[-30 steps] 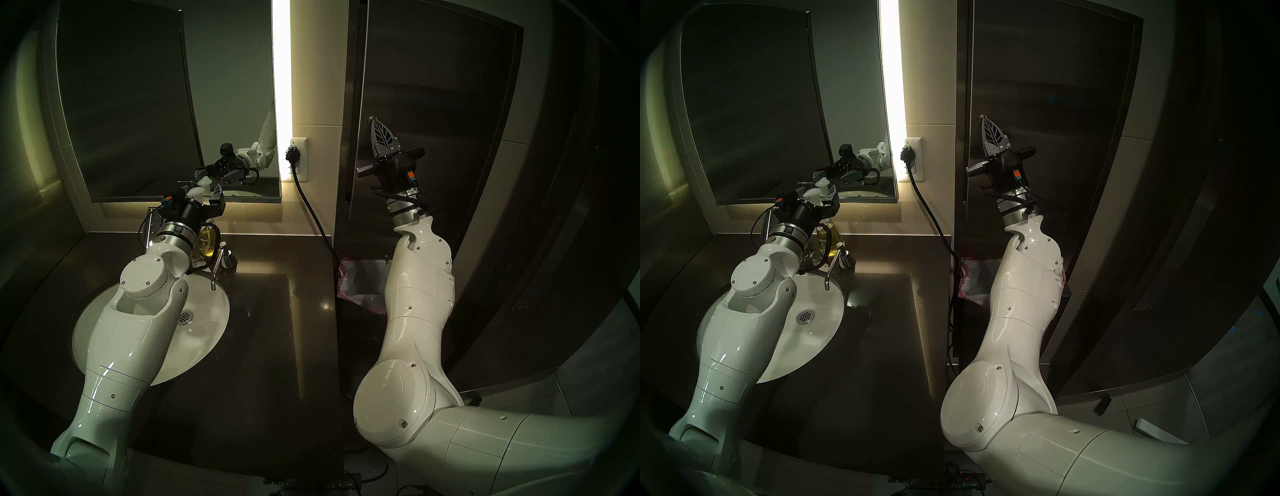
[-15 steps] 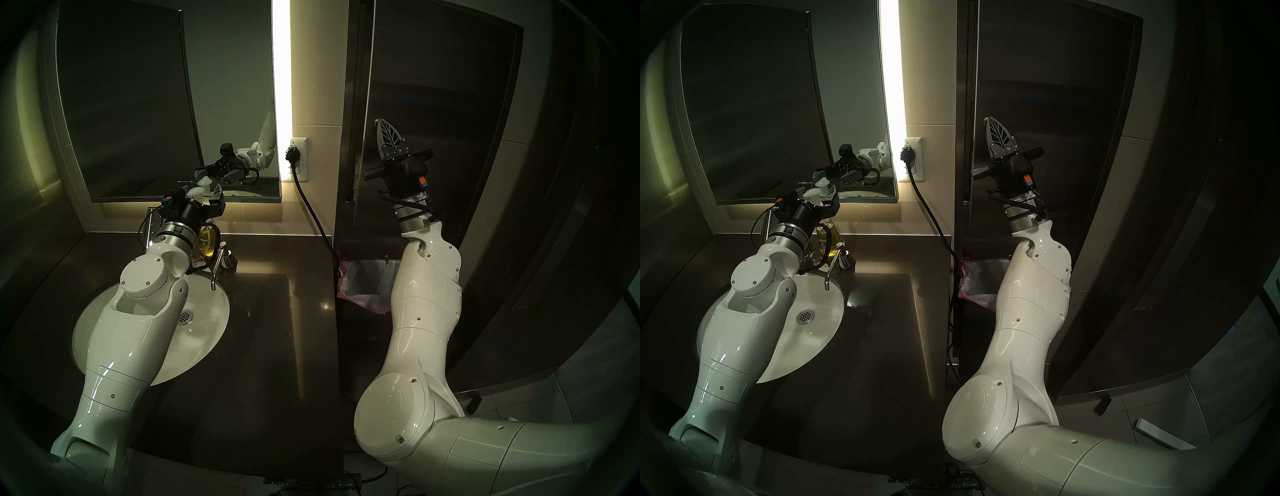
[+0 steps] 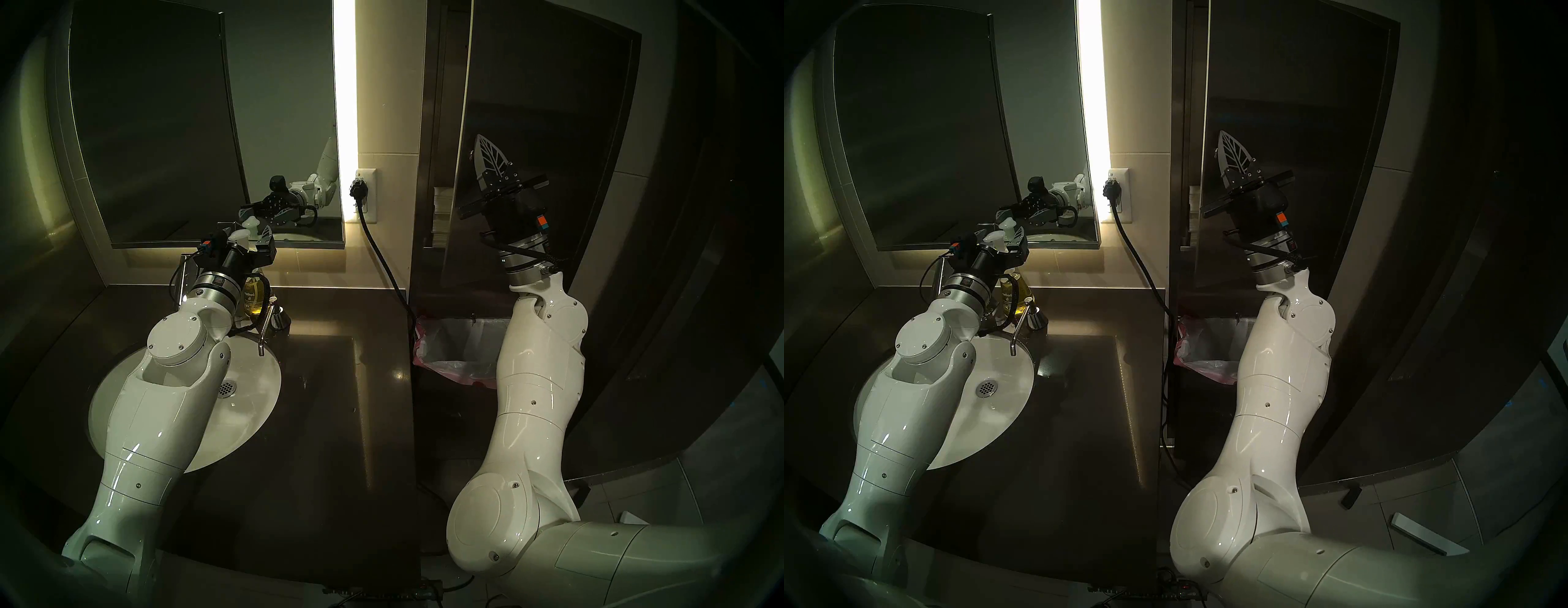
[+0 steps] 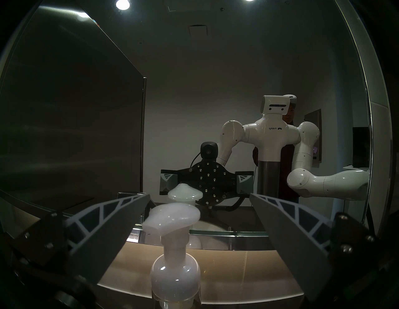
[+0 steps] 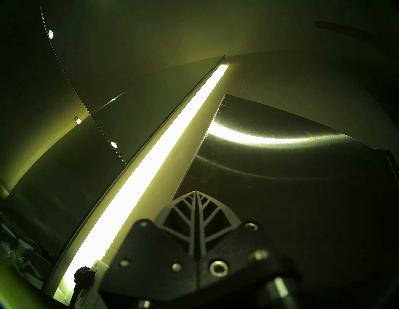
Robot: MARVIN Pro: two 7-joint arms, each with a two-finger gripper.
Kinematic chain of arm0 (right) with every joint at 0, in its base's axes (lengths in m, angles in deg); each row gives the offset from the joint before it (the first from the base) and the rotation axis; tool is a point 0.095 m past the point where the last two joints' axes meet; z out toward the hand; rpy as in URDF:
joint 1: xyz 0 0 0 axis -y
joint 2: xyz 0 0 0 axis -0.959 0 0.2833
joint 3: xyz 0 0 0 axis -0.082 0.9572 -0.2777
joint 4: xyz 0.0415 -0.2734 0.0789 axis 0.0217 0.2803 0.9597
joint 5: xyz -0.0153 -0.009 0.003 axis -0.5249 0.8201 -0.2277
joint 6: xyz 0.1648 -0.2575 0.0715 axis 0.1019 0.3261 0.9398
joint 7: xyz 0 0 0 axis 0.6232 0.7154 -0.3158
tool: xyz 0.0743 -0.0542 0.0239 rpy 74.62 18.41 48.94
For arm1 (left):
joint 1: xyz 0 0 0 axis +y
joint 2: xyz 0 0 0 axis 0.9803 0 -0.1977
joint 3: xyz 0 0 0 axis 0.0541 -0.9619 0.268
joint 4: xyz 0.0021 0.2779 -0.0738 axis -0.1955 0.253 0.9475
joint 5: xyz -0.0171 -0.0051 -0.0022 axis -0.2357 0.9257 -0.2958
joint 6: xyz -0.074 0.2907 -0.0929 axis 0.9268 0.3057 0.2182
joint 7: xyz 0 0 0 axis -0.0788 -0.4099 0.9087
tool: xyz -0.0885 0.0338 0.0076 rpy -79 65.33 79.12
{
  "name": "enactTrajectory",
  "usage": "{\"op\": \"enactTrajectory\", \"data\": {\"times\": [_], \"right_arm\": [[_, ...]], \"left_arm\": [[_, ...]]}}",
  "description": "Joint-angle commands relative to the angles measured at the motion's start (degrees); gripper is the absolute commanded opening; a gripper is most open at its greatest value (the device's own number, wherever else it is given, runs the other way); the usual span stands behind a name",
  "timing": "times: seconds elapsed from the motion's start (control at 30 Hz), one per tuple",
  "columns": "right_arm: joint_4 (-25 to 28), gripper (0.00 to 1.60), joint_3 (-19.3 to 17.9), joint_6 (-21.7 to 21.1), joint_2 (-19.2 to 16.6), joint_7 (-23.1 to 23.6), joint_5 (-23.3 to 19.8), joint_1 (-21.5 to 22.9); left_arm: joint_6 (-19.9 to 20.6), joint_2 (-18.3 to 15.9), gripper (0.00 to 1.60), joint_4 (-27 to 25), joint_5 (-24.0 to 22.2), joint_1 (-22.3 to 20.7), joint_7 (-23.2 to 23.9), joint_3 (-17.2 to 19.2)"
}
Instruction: Twist key and open towel dispenser
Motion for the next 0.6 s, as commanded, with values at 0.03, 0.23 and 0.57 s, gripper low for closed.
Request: {"op": "enactTrajectory", "data": {"times": [0.03,0.23,0.57], "right_arm": [[4.6,0.00,4.6,-3.0,-4.3,-2.2,-4.7,-2.8],[8.6,0.00,8.2,-4.0,-7.0,-4.4,-7.2,-5.7],[16.5,0.00,12.5,-4.9,-10.7,-9.2,-9.6,-11.1]], "left_arm": [[-0.8,0.1,1.60,-1.5,-0.1,-1.9,0.1,0.4],[-0.7,0.1,1.60,-1.5,-0.1,-1.9,0.1,0.4],[-0.7,0.1,1.60,-1.5,-0.1,-1.9,0.1,0.4]]}}
